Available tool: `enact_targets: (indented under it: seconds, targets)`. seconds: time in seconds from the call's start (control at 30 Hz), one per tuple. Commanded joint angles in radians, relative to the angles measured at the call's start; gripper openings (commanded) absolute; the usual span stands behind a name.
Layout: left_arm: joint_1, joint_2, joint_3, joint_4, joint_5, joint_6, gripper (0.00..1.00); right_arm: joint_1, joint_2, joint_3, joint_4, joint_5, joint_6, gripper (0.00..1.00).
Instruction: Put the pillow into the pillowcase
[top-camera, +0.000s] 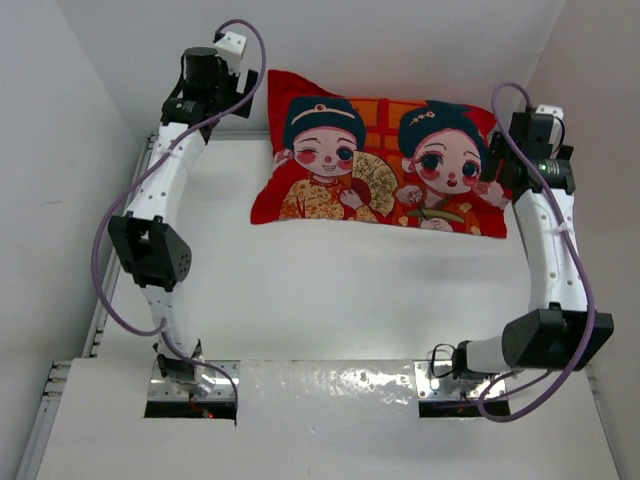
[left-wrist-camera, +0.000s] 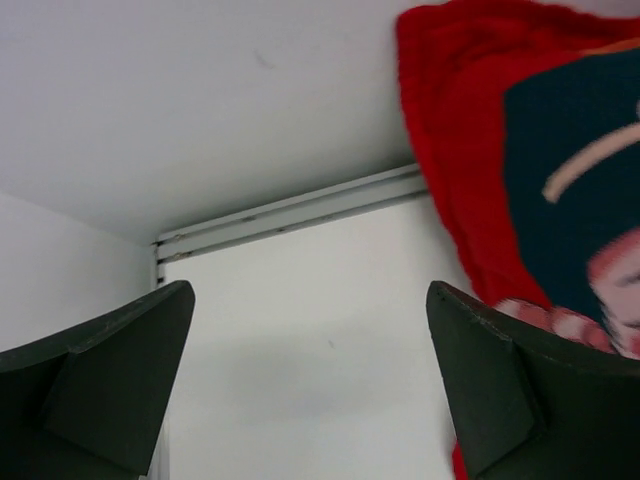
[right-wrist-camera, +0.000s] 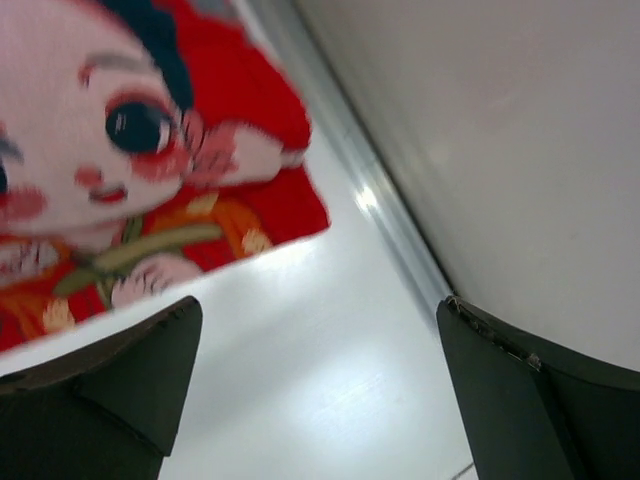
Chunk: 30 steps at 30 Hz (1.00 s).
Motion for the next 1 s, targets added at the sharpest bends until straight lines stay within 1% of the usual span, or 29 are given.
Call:
enact_targets:
  seconds: [0.0,0.03,0.07,0.13,0.17,0.27,0.33,0.37,0.43,0.47,0.5,0.53,0.57,0.6,0.63,0.67,0.7,0.73,0.77,0.83,0.87,0.93,0.97]
  targets:
    - [0.014,-0.049,-0.116,-0.106,0.221,-0.063,1.0,-0.001,-0.051,-0.116,0.049,-0.16,-0.009,0.99]
    - [0.014,-0.074,-0.15,-0.102,0.262,-0.078,1.0,-0.001,-0.093,-0.182,0.092,-0.201,-0.02,0.99]
    - [0.012,-0.082,-0.211,-0.1,0.323,-0.091,1.0,-0.001,-0.113,-0.22,0.117,-0.272,-0.032,0.99]
    - [0.012,-0.088,-0.241,-0.116,0.36,-0.114,1.0,-0.001,-0.145,-0.271,0.152,-0.317,-0.015,0.99]
    - [0.012,-0.086,-0.244,-0.154,0.375,-0.124,1.0,-0.002,-0.162,-0.294,0.154,-0.336,0.0,0.99]
    - [0.014,-0.106,-0.247,-0.234,0.386,-0.105,1.0,-0.002,-0.203,-0.34,0.137,-0.405,0.043,0.99]
    - [0.016,-0.169,-0.295,-0.254,0.371,-0.079,1.0,-0.002,-0.233,-0.384,0.129,-0.46,0.059,0.99]
    - [0.02,-0.196,-0.322,-0.258,0.339,-0.057,1.0,-0.001,-0.269,-0.435,0.123,-0.472,0.062,0.99]
    - [0.026,-0.298,-0.428,-0.254,0.293,-0.036,1.0,-0.002,-0.311,-0.519,0.098,-0.488,0.089,0.99]
    - [0.038,-0.333,-0.525,-0.243,0.246,-0.036,1.0,-0.001,-0.334,-0.55,0.094,-0.486,0.097,0.99]
    - [0.049,-0.38,-0.59,-0.226,0.233,-0.034,1.0,-0.001,-0.387,-0.582,0.089,-0.485,0.115,0.99]
    - [0.064,-0.484,-0.656,-0.17,0.23,-0.031,1.0,-0.001,-0.416,-0.648,0.094,-0.489,0.123,0.99]
    - [0.09,-0.537,-0.807,-0.131,0.225,-0.031,1.0,-0.002,-0.447,-0.685,0.1,-0.491,0.131,0.99]
    - [0.103,-0.593,-0.883,-0.099,0.214,-0.029,1.0,-0.001,-0.513,-0.72,0.109,-0.495,0.135,0.99]
    - [0.109,-0.685,-0.945,-0.047,0.196,-0.034,1.0,-0.001,-0.548,-0.792,0.138,-0.508,0.144,0.99]
    - [0.117,-0.719,-1.053,-0.032,0.137,-0.036,1.0,-0.001,-0.585,-0.829,0.157,-0.499,0.173,0.99]
    - [0.121,-0.771,-1.098,-0.022,0.116,-0.037,1.0,-0.001,-0.651,-0.861,0.184,-0.489,0.198,0.99]
    - [0.127,-0.792,-1.135,-0.007,0.104,-0.037,1.0,0.001,-0.682,-0.91,0.193,-0.474,0.227,0.99]
    - [0.141,-0.809,-1.21,0.007,0.08,-0.036,1.0,-0.001,-0.711,-0.931,0.2,-0.435,0.282,0.99]
    - [0.146,-0.867,-1.279,0.066,0.067,-0.026,1.0,0.001,-0.785,-0.973,0.204,-0.391,0.331,0.99]
    - [0.17,-0.884,-1.337,0.087,0.05,-0.022,1.0,0.001,-0.806,-0.983,0.201,-0.353,0.374,0.99]
    - [0.175,-0.919,-1.376,0.123,0.046,-0.019,1.0,-0.001,-0.858,-1.006,0.181,-0.309,0.434,0.99]
    - [0.186,-0.925,-1.402,0.131,0.065,-0.019,1.0,-0.001,-0.872,-1.014,0.172,-0.287,0.491,0.99]
